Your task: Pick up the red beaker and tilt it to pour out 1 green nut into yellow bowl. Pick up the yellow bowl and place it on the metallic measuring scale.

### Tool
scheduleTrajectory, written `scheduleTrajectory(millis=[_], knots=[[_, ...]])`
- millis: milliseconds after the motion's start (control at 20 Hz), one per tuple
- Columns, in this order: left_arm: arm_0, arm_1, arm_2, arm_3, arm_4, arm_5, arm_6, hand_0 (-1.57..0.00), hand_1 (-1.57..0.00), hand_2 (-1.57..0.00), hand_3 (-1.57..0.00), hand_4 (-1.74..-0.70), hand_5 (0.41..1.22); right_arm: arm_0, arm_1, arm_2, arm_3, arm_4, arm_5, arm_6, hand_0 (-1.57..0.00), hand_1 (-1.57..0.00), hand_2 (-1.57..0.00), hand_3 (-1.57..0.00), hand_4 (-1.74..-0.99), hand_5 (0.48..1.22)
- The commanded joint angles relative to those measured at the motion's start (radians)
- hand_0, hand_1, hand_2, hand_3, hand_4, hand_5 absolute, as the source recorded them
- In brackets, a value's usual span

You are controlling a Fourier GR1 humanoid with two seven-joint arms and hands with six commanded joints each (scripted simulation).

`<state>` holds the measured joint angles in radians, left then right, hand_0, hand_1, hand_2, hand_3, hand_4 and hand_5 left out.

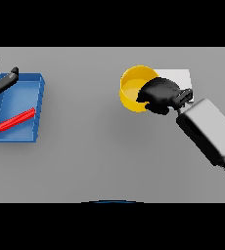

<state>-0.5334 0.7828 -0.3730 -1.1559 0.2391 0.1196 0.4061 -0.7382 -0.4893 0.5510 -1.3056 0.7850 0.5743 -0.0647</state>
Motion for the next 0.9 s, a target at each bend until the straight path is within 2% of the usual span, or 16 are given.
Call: scheduleTrajectory(millis=[0, 250, 600, 750, 850], knots=[[0.013, 0.003, 0.0, -0.022, 0.004, 0.009, 0.008, 0.0, 0.0, 0.0, 0.0, -0.83, 0.723, -0.008, -0.015, -0.013, 0.013, -0.003, -0.015, -0.015, -1.55, -1.57, -1.5, -1.17, -1.741, 1.22], [-0.005, -0.007, -0.007, -0.028, 0.007, 0.01, 0.052, 0.0, 0.0, 0.0, 0.0, -0.84, 0.739, -0.042, -0.051, -0.058, 0.128, 0.014, -0.116, -0.039, -1.56, -1.57, -1.54, -1.15, -1.741, 1.221], [0.035, 0.021, -0.001, -0.082, 0.021, 0.021, 0.084, 0.0, 0.0, 0.0, 0.0, -0.86, 0.768, -0.092, -0.043, -0.099, 0.359, 0.025, -0.216, -0.049, -1.57, -1.57, -1.53, -1.16, -1.741, 1.221], [0.031, 0.014, -0.011, -0.092, 0.01, 0.036, 0.102, 0.0, 0.0, 0.0, 0.0, -0.86, 0.784, -0.106, -0.042, -0.109, 0.454, 0.028, -0.259, -0.083, -1.57, -1.57, -1.48, -1.21, -1.741, 1.221], [0.007, 0.003, -0.013, -0.069, 0.003, 0.038, 0.111, 0.0, 0.0, 0.0, 0.0, -0.86, 0.797, -0.111, -0.029, -0.111, 0.499, 0.027, -0.279, -0.092, -1.57, -1.57, -1.43, -1.29, -1.741, 1.221]])
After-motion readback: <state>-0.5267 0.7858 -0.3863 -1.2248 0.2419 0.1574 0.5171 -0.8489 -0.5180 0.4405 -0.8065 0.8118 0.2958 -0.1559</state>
